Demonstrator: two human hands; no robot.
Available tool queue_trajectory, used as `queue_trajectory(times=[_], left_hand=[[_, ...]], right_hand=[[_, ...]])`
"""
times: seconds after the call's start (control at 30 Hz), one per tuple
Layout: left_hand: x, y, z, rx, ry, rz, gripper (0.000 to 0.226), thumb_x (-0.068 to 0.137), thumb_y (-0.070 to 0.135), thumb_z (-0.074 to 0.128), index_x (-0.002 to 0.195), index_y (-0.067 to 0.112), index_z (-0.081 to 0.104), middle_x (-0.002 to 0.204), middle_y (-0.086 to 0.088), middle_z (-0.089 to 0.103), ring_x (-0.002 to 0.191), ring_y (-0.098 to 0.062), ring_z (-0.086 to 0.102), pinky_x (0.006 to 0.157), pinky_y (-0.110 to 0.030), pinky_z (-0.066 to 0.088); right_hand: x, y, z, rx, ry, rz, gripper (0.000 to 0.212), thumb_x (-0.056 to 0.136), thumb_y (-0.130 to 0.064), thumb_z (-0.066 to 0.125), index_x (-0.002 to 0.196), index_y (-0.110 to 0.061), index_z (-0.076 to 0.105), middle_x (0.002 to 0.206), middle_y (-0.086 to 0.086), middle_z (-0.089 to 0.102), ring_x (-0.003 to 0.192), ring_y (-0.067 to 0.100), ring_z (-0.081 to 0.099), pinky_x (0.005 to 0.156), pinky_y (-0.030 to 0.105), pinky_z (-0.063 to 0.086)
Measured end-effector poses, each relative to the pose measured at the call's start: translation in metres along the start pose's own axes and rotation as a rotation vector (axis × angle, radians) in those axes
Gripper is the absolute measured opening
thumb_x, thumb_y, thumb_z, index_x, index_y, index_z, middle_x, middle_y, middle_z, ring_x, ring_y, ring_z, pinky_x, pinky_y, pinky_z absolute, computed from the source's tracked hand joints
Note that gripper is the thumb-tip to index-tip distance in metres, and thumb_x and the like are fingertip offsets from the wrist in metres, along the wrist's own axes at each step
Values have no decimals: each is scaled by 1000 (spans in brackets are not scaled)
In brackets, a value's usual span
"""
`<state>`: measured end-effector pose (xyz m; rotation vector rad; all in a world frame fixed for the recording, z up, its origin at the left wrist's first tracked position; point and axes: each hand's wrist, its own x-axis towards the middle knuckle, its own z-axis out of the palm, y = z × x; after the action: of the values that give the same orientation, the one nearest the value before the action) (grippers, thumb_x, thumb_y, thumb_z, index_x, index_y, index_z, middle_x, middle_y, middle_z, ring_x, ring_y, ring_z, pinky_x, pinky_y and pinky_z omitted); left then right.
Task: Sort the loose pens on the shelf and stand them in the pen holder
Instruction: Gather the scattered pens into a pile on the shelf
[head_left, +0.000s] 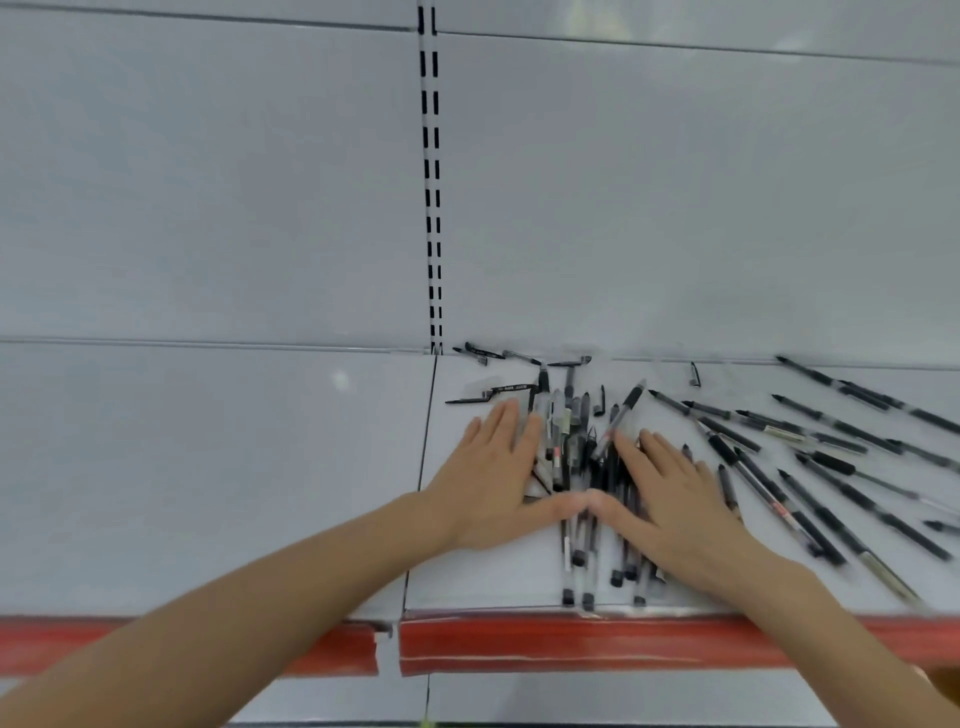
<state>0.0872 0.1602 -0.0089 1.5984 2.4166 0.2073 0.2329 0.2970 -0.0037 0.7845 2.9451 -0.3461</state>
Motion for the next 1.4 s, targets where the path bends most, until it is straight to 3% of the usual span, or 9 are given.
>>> queue_trajectory(times=[0.2, 0.3, 0.43, 0.8, 0.93, 1.03, 1.2, 1.3, 1.4], left_hand=[[14, -20, -25, -152, 142, -19, 84, 83, 68, 24, 148, 17, 9, 158, -5, -2, 145, -17, -3, 118, -35, 0], [34, -61, -32, -13, 379, -223, 67, 92, 56, 28, 145, 15, 24, 154, -14, 16, 142, -27, 13, 117, -38, 12], [53, -88, -26, 47, 369, -420, 75, 84, 67, 26, 137, 14, 33, 136, -23, 34, 127, -37, 27, 109, -44, 23], [66, -33, -27, -184, 210, 57, 67, 90, 59, 32, 142, 16, 34, 152, -6, 26, 140, -18, 21, 112, -26, 14], [61, -53, -34, -72, 287, -43, 73, 86, 66, 33, 146, 25, 24, 157, -5, 7, 145, -22, 2, 117, -38, 5], [70, -56, -32, 7, 231, -46, 83, 82, 71, 23, 146, 19, 23, 155, -10, 14, 143, -24, 9, 116, -37, 9], [96, -23, -20, -79, 189, 31, 68, 92, 59, 24, 144, 15, 28, 153, -9, 24, 141, -22, 17, 116, -34, 11], [103, 0, -20, -160, 139, 124, 63, 94, 54, 27, 144, 15, 30, 151, -6, 28, 140, -19, 21, 113, -31, 14], [94, 6, -22, -302, 103, 179, 76, 87, 67, 30, 146, 19, 23, 155, -4, 19, 143, -16, 15, 117, -33, 12]], right_hand=[[10, 0, -2, 33, -19, -21, 124, 41, -92, -20, 147, -29, -5, 158, 3, -4, 145, 17, -7, 116, 41, -1], [9, -2, -2, 17, -25, -22, 123, 40, -91, -21, 146, -30, -7, 158, 3, -5, 145, 16, -8, 116, 40, -2], [10, -3, -3, 18, -23, -25, 119, 43, -90, -19, 146, -31, -7, 158, 3, -6, 145, 17, -8, 116, 40, -3], [8, 1, -4, 64, -14, -35, 120, 43, -92, -16, 147, -33, -2, 158, 0, -6, 144, 14, -9, 116, 37, -3], [-9, 19, -14, 28, 69, 22, 106, 54, -88, -8, 146, -36, 0, 156, -5, -10, 143, 11, -13, 116, 37, -5], [-14, 35, -16, -44, 84, 147, 108, 53, -86, -8, 147, -33, 3, 157, -1, -6, 145, 17, -8, 116, 44, -1], [-6, 40, -11, -58, 74, 204, 121, 44, -90, -18, 147, -31, 8, 158, 2, -1, 145, 19, -4, 116, 46, 3], [-3, 35, -13, -21, 83, 197, 98, 67, -86, 1, 147, -30, 9, 158, 3, 0, 145, 18, -3, 116, 44, 1], [-11, 33, -22, 117, 86, 164, 90, 71, -74, 21, 147, -29, 11, 158, 1, 1, 145, 16, -1, 118, 39, 3]])
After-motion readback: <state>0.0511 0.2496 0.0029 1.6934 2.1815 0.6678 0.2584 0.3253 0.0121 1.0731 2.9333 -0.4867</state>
